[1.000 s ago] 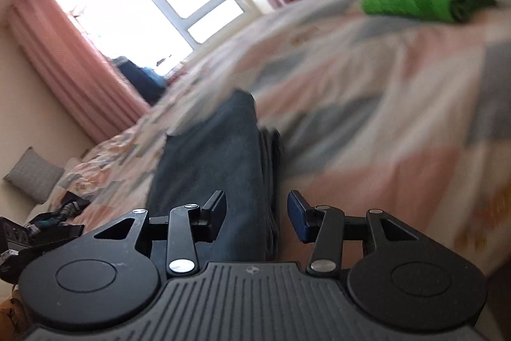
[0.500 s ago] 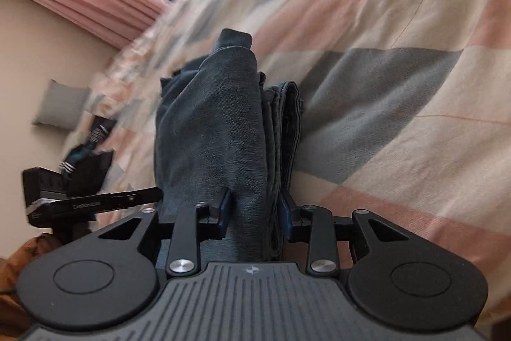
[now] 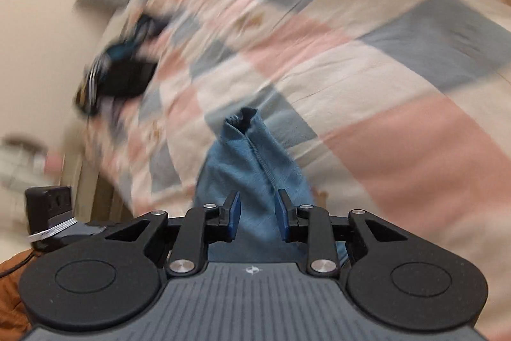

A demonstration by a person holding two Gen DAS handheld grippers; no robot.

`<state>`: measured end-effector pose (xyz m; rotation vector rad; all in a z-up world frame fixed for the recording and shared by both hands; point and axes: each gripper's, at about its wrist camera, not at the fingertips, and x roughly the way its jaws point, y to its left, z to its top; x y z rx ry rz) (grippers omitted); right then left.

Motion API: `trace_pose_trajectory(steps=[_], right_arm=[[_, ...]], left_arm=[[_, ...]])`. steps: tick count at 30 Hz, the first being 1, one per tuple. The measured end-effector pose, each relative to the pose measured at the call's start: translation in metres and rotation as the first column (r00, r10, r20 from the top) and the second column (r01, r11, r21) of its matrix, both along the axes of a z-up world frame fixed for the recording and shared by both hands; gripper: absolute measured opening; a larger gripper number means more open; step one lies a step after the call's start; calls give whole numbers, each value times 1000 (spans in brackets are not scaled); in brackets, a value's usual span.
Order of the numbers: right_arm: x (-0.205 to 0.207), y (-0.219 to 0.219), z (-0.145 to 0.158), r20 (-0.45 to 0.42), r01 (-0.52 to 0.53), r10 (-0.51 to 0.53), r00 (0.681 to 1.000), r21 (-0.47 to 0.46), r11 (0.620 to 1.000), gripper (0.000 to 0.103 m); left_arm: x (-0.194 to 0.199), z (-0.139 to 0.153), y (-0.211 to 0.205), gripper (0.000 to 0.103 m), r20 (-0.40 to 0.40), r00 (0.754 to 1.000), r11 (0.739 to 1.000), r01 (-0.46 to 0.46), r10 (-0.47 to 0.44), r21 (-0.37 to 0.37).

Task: Fold clothes

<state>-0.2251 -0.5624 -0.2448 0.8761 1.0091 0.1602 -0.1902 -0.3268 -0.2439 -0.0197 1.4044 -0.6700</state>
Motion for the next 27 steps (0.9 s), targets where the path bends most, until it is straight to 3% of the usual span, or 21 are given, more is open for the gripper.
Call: trace_pose_trajectory(steps=[5,8,12,15,17,20,22,24,27], right_arm=[[49,-11,-31,31,-291,289,957,127,948,29],[63,-10,-47,3,-389,393,919,154,908,29],[64,-7,-62,-11,-398,415,910,263,879,26],[64,-2,-71,-43,-338,373,927,336,879,5],[64,-3,-62,-34,-325,355,934,333,885,4],[64,-14,-23,23,-352,358,933,254,901,2],[62,-21,-7,17,-403,404,915,95,910,0],[62,-32,-28,-99,-382,380,920,-7,924,0],[55,-58,-52,-131,-279,286,949,76,957,0]], left_arm=[[-40,-8,0,16,-1,990,989,-140,140,47],[-56,-12,-4,17,3,978,978,-207,207,40],[-70,-20,-17,21,9,973,973,-231,231,-5],[-78,-23,-20,22,39,967,968,-252,252,-8],[-81,-24,-18,22,39,961,962,-274,274,-16],[-87,-21,-16,22,33,957,957,-286,288,-41],[-90,-23,-20,22,37,962,962,-271,271,-22],[-94,-23,-25,22,49,966,967,-256,255,15],[-99,-16,-26,22,65,973,974,-225,222,36]])
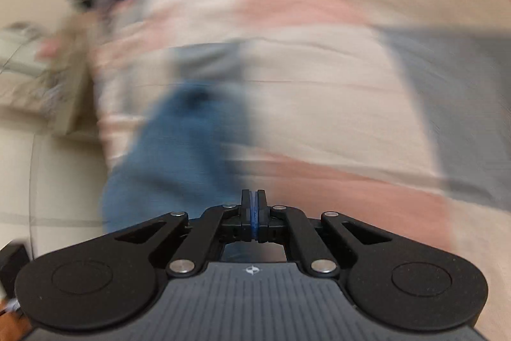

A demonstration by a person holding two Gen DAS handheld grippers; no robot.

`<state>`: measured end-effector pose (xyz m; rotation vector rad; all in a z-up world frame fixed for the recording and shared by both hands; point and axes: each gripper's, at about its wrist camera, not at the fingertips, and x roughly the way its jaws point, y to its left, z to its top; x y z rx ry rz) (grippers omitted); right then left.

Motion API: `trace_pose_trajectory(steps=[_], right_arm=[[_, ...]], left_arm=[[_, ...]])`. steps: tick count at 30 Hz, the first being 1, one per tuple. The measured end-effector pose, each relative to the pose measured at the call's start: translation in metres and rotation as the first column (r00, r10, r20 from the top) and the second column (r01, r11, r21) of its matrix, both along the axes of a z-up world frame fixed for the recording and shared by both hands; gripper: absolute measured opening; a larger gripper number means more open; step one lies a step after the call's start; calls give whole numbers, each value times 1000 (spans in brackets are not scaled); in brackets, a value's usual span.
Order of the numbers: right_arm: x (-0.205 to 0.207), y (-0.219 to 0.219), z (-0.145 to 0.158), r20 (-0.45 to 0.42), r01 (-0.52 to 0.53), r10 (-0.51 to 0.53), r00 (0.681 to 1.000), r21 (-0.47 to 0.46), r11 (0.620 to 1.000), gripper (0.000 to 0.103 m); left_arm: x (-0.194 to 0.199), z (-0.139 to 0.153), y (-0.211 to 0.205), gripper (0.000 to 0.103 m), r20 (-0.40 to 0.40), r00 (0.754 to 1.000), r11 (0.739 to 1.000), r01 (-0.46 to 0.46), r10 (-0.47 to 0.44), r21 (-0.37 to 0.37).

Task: Fold clothes
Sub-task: 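Carry the lifted jeans across the bedspread with the right gripper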

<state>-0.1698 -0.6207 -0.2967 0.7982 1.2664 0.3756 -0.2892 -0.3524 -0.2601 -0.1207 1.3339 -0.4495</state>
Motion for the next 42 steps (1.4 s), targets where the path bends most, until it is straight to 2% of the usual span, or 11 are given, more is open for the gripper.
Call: trace_pose_trajectory(steps=[3,6,16,17,18,26,28,30,33,37,42], right_arm=[[-7,-8,14,48,34,-45,998,208,978,10],[-15,-6,19,36,-9,0,999,248,969,22],[-34,22,-23,-44,-5,22,999,352,936,22],[-34,27,-21,-30,-21,34,999,362,932,22],[-35,32,-18,-16,-43,51,999,349,936,7],[-42,29,32,124,-131,92,988,361,923,3],[-43,20,25,98,-93,68,993,290,952,1],[-45,6,1,-18,12,-11,1000,80,997,0],[-50,-12,-7,-75,80,-91,993,-139,987,0],[-45,0,37,118,25,-5,993,-171,985,1],[-54,55,61,319,-109,151,936,-147,983,0]], left_arm=[[-4,1,3,22,-20,1000,1000,-4,4,-11],[-6,-1,4,23,-35,999,1000,-10,9,-18],[-6,-5,10,23,-65,995,996,-73,69,-49],[-6,-6,10,23,-66,995,996,-71,68,-46],[-5,-6,10,23,-67,995,997,-71,68,-44],[-8,-6,9,26,-53,997,996,-66,63,-54],[-8,-6,8,25,-51,997,997,-53,50,-55],[-8,-7,5,26,-57,997,998,-50,48,-36],[-9,-6,3,26,-43,999,999,-32,32,-3],[-7,1,-1,25,-21,999,999,-28,28,-22],[-13,-5,-8,25,-19,1000,1000,9,-10,-10]])
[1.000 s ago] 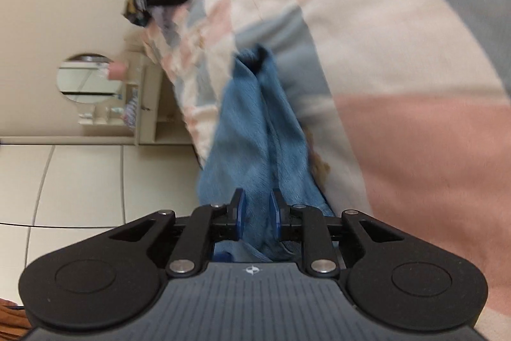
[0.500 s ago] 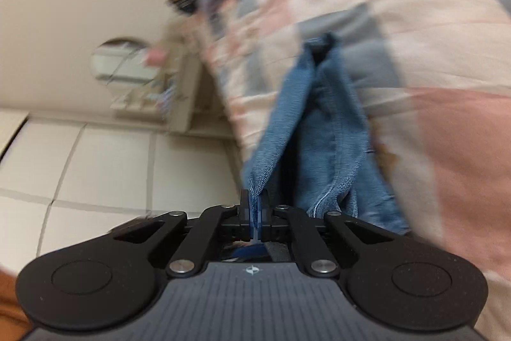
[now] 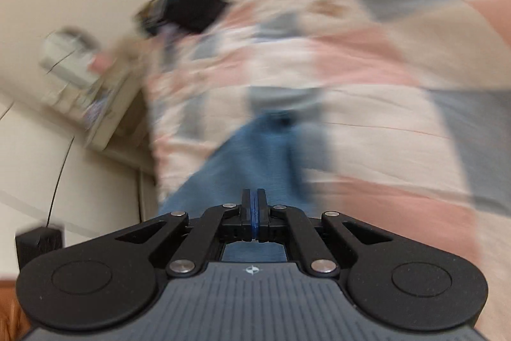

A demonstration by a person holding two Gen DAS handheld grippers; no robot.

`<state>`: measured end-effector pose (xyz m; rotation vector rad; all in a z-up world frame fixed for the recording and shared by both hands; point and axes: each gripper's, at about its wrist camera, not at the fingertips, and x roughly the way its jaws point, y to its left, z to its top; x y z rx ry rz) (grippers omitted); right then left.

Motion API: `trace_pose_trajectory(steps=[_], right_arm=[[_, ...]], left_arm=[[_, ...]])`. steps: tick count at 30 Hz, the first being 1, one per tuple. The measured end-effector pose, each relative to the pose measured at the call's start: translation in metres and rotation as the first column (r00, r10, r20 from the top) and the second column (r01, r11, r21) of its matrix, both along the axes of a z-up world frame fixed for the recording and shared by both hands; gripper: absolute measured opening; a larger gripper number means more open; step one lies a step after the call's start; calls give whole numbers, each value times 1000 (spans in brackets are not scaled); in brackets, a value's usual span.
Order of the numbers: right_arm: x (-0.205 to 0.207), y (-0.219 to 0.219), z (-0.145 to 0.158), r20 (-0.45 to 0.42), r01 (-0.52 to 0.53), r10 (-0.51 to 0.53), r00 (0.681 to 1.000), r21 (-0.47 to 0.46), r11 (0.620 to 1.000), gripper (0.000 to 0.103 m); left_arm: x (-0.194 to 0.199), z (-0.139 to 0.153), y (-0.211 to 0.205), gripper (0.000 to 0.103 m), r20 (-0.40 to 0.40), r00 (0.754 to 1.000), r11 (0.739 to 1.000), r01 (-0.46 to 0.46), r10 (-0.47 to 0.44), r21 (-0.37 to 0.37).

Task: Fold clothes

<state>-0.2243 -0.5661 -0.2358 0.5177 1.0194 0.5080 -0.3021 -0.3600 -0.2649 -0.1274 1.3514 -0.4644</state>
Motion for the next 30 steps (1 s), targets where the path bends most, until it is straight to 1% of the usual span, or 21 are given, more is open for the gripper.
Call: trace_pose_trajectory(steps=[1,2,3,4,6,7,9,10,12,14,16,18,20,21,23,24,25,26,28,29,30], right_arm=[[-4,11,-9,-9,-41,40,999,-89,995,0],[-7,23,-21,-30,-78,74,997,-199,977,0],[-9,24,-31,-69,-80,64,996,-250,965,0],[-9,18,-40,-117,-61,30,993,-270,961,4],[-9,8,-58,-208,-27,-40,977,-311,950,6],[-8,4,-52,-189,-9,-53,981,-312,950,5],[-2,0,-24,-76,24,-49,996,-303,953,5],[5,2,-8,-10,45,-51,999,-309,950,5],[24,10,15,115,84,-53,992,-289,954,9],[47,26,25,200,88,-33,979,-273,958,14],[69,51,18,231,42,31,972,-302,952,15],[88,76,0,232,-16,110,967,-372,928,16],[101,95,-26,207,-79,187,960,-440,895,13],[103,93,-41,173,-85,177,969,-439,894,1],[113,76,-72,84,-66,108,991,-397,915,0],[115,66,-78,47,-50,71,996,-358,932,0],[116,55,-79,13,-28,33,999,-308,951,0],[117,49,-75,3,-18,20,1000,-294,956,0],[116,43,-62,7,21,-20,1000,-316,948,0],[114,38,-54,10,63,-63,998,-313,948,0],[112,33,-45,25,109,-106,994,-315,943,11]], left_arm=[[-4,-4,-1,26,1,1000,1000,19,-19,7],[-9,-8,-2,22,3,999,999,38,-38,14],[-10,-7,-3,20,5,999,998,50,-50,30],[-12,-5,-3,20,8,998,997,61,-62,47],[-8,13,2,20,75,996,998,41,-45,57],[-5,23,6,20,116,993,999,17,-23,51],[8,41,21,20,188,981,998,-58,54,19],[16,44,26,20,217,973,996,-89,82,25],[32,49,37,20,273,952,988,-151,137,34],[47,42,45,20,306,935,976,-209,181,63],[60,31,56,20,316,914,957,-285,254,56],[70,11,72,20,294,899,935,-351,324,44],[75,-17,82,19,257,903,927,-371,345,59],[74,-26,86,18,258,901,927,-373,349,48],[74,-25,96,17,248,893,920,-392,376,19],[75,-22,99,17,239,889,915,-405,391,7],[75,-18,102,17,234,884,909,-416,405,-4],[74,-12,106,17,233,876,902,-432,422,-7],[71,-3,115,16,224,867,889,-459,446,6],[68,3,117,16,212,874,894,-449,438,3],[63,9,116,16,209,886,907,-421,414,-15]])
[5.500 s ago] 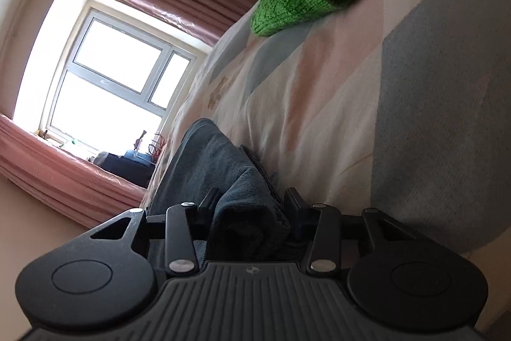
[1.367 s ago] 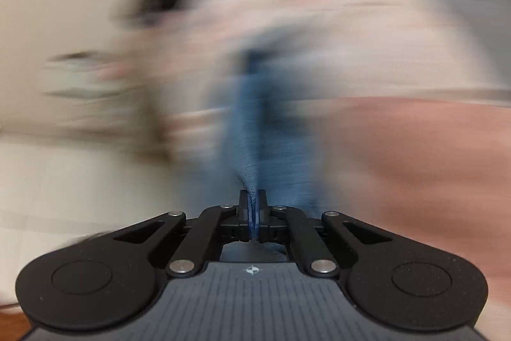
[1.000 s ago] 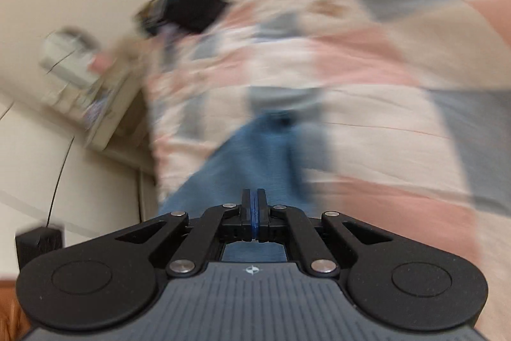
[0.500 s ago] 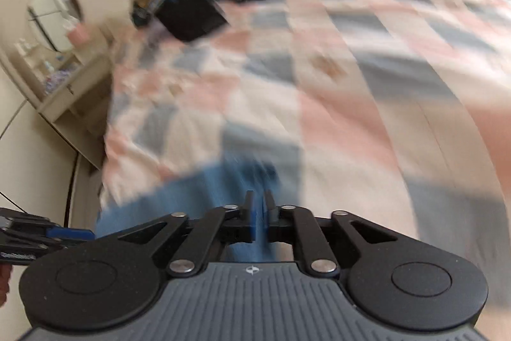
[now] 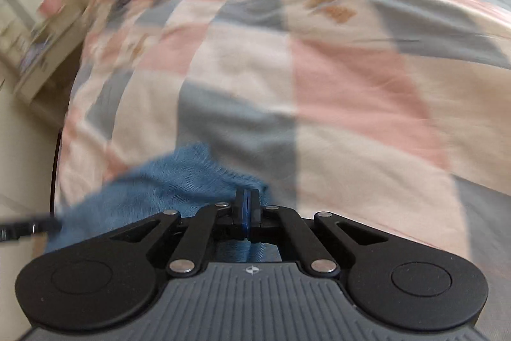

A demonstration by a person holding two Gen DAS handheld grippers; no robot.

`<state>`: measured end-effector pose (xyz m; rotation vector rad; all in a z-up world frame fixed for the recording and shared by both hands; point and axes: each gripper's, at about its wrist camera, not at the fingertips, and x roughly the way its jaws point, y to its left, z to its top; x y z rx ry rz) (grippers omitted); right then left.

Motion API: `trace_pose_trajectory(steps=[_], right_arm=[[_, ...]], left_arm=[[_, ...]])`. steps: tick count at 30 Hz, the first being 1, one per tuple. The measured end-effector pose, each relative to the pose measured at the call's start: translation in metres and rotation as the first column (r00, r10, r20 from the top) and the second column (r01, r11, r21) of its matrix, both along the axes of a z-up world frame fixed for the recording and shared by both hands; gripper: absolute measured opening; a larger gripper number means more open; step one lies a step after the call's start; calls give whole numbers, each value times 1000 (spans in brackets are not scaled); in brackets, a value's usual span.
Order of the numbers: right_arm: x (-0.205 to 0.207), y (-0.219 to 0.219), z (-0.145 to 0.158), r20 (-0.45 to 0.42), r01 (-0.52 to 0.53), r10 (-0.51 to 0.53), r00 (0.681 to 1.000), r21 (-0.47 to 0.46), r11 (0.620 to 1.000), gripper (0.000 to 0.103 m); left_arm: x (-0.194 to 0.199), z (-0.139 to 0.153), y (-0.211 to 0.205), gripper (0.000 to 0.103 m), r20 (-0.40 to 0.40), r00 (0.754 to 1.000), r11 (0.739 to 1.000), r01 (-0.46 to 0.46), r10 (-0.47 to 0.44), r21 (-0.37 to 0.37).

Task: Fold clothes

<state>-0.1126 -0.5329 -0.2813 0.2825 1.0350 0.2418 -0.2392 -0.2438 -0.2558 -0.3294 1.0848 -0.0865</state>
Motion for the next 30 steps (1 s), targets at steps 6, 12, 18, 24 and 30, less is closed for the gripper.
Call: trace_pose_trajectory(steps=[6,12,18,24,30], right_arm=[[-62,28,44,92,-75,79,993,-45,996,13],[-81,46,2,-27,-131,129,991,-172,976,45],[-99,43,46,24,-93,97,995,-153,984,36],[-136,67,16,-103,-216,197,975,-230,949,36],[-119,62,53,-83,-125,113,990,-169,978,39]], left_arm=[[-41,0,-53,24,-25,966,967,256,-256,0],[-42,-5,-74,23,-106,956,956,281,-272,80],[-60,7,-86,24,-138,935,941,334,-326,44],[-64,-11,-118,25,-239,886,888,436,-397,143],[-52,49,-116,26,-210,905,887,411,-370,208]])
